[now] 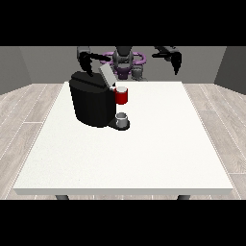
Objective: Insert the coffee pod into the coffee machine and close the lid
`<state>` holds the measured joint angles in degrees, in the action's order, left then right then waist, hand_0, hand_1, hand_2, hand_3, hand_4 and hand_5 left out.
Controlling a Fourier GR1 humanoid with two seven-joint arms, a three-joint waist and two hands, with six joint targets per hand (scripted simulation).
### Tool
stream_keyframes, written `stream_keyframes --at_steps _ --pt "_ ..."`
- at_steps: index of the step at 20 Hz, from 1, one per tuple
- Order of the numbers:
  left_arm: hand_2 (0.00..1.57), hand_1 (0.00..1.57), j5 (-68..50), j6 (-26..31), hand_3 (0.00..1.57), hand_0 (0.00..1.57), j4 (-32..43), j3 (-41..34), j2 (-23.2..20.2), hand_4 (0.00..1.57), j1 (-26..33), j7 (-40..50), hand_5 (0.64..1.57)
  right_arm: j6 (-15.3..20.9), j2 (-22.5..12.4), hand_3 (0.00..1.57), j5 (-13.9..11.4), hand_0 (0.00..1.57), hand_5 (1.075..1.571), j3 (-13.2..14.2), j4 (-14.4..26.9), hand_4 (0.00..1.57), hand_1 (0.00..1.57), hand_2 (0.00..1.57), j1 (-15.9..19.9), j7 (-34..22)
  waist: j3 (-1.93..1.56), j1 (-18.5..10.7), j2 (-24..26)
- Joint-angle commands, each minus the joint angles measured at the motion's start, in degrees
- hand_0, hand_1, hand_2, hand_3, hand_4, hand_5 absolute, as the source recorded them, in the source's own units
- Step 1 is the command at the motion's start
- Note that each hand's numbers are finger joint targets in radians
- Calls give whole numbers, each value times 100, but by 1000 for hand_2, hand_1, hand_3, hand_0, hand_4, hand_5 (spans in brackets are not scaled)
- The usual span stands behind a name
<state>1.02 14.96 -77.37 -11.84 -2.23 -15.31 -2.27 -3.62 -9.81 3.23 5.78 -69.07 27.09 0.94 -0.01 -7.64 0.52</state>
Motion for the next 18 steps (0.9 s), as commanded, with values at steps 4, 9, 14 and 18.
stream_keyframes --at_steps 4,9,14,18 --pt "0 0 -261 -158 0 0 -66 -126 -237 0 -56 96 1571 181 363 0 -444 0 1571 -460 157 0 0 0 168 1 1 213 -79" --pt "0 0 -321 -143 0 0 -368 -3 -385 0 -192 427 1571 66 111 0 -300 0 1571 -72 644 0 0 0 752 31 0 -13 -283" --pt "0 0 -219 -190 0 0 -420 87 -401 0 216 83 1571 64 159 0 -396 0 1571 -107 823 0 0 0 786 173 1 -9 -301" --pt "0 0 -283 -194 0 0 -42 48 -383 0 -97 -345 1571 177 364 0 -561 0 1571 -266 891 0 0 0 1014 484 1 40 -712"
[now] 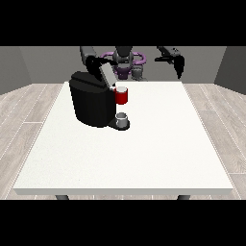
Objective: Insert the coffee pod into the coffee machine and close the lid
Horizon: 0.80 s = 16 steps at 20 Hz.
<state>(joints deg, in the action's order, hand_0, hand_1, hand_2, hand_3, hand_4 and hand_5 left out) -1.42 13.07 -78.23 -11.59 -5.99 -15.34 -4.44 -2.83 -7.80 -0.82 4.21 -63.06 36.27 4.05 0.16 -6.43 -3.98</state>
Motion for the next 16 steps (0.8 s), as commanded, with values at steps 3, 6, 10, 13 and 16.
stream_keyframes --at_steps 3,6,10,13,16 --pt "0 0 200 -344 0 0 -206 286 199 0 37 124 1571 -163 -82 0 -23 0 1571 57 453 0 0 0 190 33 -17 -93 -21" --pt "0 0 -61 -254 0 0 -56 105 87 24 4 183 1571 -36 4 0 -182 0 1571 -56 480 0 0 0 263 -51 -16 -72 17" --pt "0 0 -69 -180 0 0 191 -22 -134 192 85 -89 1571 -127 28 0 -137 0 1571 -45 440 114 0 0 536 -202 -16 -22 8" --pt "0 0 -146 -84 0 0 434 -76 -218 156 -44 -143 1571 -97 74 0 -306 0 1571 -198 427 140 0 0 791 -394 -15 11 -37" --pt "0 0 61 -279 0 0 229 225 108 181 150 -356 1571 65 94 0 -605 0 1571 -330 589 215 0 0 913 -177 -15 -238 -107"
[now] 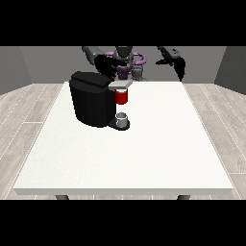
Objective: Insert the coffee pod into the coffee machine and close the lid
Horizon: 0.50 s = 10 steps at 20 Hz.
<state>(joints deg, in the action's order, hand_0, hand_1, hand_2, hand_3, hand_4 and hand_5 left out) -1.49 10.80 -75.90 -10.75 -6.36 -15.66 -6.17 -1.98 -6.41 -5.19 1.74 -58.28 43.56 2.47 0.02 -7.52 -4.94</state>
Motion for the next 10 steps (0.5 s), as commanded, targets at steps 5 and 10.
stream_keyframes --at_steps 5,10 --pt "0 0 19 173 0 0 -253 255 -8 0 189 -156 1571 -143 -162 0 -213 0 1571 -8 221 141 0 0 356 -7 -1 -158 132" --pt "0 0 37 -7 0 0 -118 211 35 185 187 -368 1571 -208 52 0 -230 0 1571 -77 197 125 0 0 139 314 -1 65 132"
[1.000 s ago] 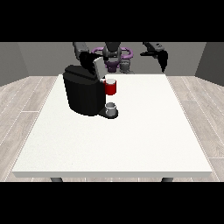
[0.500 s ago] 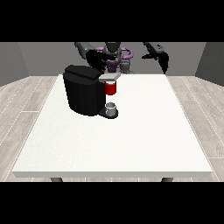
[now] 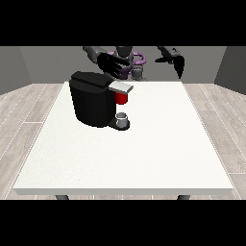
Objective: Insert the coffee pod into the coffee machine and close the lid
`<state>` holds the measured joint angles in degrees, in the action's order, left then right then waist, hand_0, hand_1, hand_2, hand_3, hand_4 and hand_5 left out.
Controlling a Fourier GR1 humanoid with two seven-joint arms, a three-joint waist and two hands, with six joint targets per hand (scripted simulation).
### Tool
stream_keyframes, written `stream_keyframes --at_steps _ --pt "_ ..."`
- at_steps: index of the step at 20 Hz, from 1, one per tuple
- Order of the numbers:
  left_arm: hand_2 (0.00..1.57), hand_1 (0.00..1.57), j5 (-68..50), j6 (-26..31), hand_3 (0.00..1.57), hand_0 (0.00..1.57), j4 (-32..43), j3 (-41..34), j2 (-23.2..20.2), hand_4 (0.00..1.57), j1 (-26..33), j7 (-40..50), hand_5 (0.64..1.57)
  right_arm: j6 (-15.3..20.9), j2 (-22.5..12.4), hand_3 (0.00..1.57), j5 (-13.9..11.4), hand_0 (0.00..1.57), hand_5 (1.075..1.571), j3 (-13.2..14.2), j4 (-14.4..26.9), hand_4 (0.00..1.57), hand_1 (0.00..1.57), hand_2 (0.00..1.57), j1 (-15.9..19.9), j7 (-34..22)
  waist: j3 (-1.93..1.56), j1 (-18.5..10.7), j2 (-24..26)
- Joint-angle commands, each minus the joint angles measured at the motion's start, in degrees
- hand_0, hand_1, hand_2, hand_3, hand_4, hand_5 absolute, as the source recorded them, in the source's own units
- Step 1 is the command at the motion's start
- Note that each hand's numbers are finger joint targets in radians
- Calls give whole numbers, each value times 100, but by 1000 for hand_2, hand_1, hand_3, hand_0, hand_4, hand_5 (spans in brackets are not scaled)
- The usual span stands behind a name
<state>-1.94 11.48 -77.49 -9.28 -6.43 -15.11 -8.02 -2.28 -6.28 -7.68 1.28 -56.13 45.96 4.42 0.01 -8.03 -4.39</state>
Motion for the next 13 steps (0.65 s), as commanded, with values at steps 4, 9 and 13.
stream_keyframes --at_steps 4,9,13 --pt "0 0 6 -97 0 0 -217 281 306 245 182 -26 1571 -119 367 0 142 0 1571 -58 -105 132 0 0 -141 225 -1 52 354" --pt "0 0 175 -349 0 0 391 161 392 192 382 -516 1571 -103 619 0 920 0 1571 -913 -844 269 0 0 -1173 547 0 546 694" --pt "0 0 74 -253 0 0 467 -20 186 192 754 -392 1571 221 625 0 1348 0 1571 -1225 -1190 157 0 0 -2294 437 -1 849 1242"
